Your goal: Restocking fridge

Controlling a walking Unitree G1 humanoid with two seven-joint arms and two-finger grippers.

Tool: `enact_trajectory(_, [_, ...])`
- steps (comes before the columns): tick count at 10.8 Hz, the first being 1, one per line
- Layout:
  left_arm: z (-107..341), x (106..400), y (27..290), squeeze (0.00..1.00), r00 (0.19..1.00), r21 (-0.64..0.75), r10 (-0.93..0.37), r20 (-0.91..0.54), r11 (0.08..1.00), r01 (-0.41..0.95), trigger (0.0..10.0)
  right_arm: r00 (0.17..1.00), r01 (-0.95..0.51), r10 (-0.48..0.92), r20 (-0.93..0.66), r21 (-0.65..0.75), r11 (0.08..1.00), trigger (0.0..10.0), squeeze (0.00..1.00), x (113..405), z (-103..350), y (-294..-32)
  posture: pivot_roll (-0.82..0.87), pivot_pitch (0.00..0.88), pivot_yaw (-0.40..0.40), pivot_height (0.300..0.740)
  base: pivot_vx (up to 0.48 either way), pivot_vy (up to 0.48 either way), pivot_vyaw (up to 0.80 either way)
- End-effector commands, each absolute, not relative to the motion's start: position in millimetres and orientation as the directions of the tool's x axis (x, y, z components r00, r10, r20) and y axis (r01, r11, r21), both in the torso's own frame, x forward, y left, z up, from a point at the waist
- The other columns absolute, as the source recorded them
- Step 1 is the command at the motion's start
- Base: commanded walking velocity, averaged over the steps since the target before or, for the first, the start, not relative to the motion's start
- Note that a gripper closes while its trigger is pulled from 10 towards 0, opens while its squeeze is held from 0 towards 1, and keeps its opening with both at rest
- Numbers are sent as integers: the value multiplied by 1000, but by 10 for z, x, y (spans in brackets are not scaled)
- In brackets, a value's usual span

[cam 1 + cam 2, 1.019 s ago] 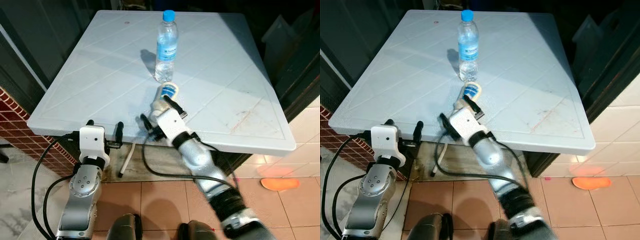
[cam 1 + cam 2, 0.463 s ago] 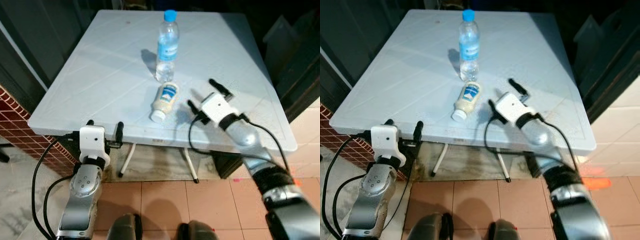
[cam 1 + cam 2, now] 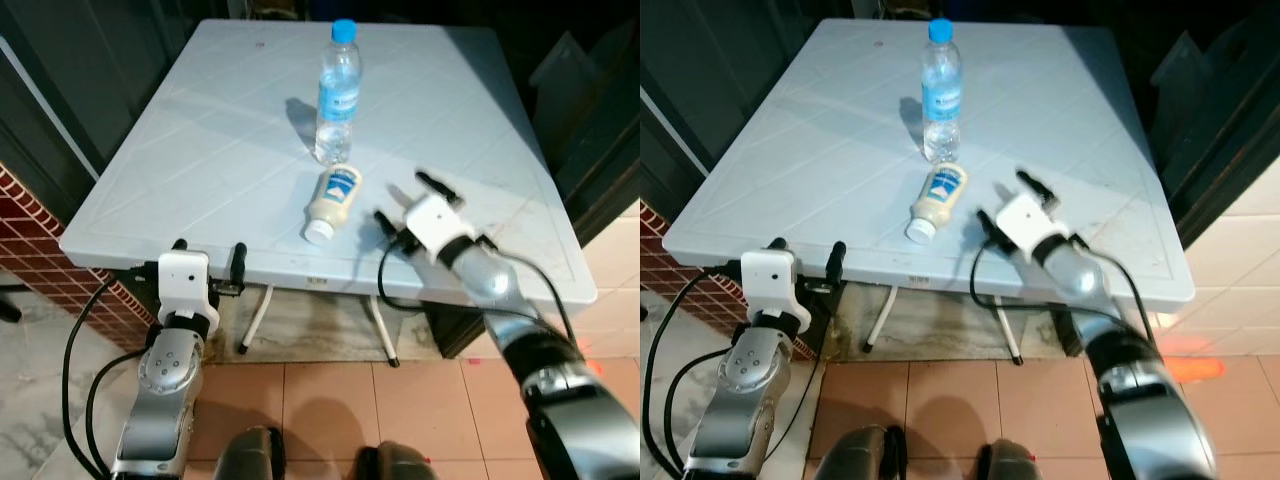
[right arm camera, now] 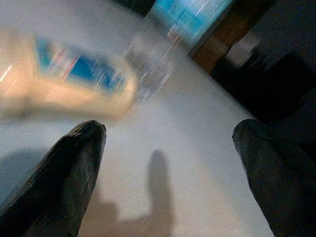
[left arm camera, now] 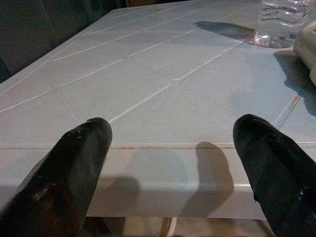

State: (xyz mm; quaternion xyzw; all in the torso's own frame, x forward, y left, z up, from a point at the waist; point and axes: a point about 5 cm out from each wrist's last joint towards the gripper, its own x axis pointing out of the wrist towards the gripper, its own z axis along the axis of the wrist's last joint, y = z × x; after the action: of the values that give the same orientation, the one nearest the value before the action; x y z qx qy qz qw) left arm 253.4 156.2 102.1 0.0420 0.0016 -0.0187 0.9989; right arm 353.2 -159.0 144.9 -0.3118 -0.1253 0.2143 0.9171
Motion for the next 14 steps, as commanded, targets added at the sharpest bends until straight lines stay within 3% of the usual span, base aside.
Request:
enact_trajectory(1, [1028,2522,1577,0,999,90,-40,-6,995,41,10000,850,-272,485,205,-618,738,10000,0,3586,1729,-1545,29,90,44,740,0,0,0])
enact_trajectory(3, [1028,2526,1578,0,999,89,-41,-7,995,42,10000,819,-333,515,253,-521,786,10000,0,3641,1919,-1421,27,90,45,740,0,0,0])
enact_trajectory(6, [1034,2529,1559,0,999,88,-52,-8,995,52,10000,841,-432,522,140,-406,805,10000,0,3823,1872,-1406,43,95,50,740,0,0,0])
enact_trajectory(8, [1044,2534,1557,0,999,90,-52,-6,995,52,10000,858,-482,510,64,-245,841,10000,0,3903,1784,-1434,51,93,49,740,0,0,0])
enact_trajectory(12, [1047,2525,1560,0,999,90,-45,-4,995,46,10000,819,-574,570,-70,-56,817,10000,0,3813,1403,-1389,62,90,42,740,0,0,0])
enact_trajectory(14, [1047,2524,1560,0,999,91,-47,-4,995,47,10000,780,-621,615,-114,-31,783,10000,0,3736,1249,-1333,62,90,43,740,0,0,0])
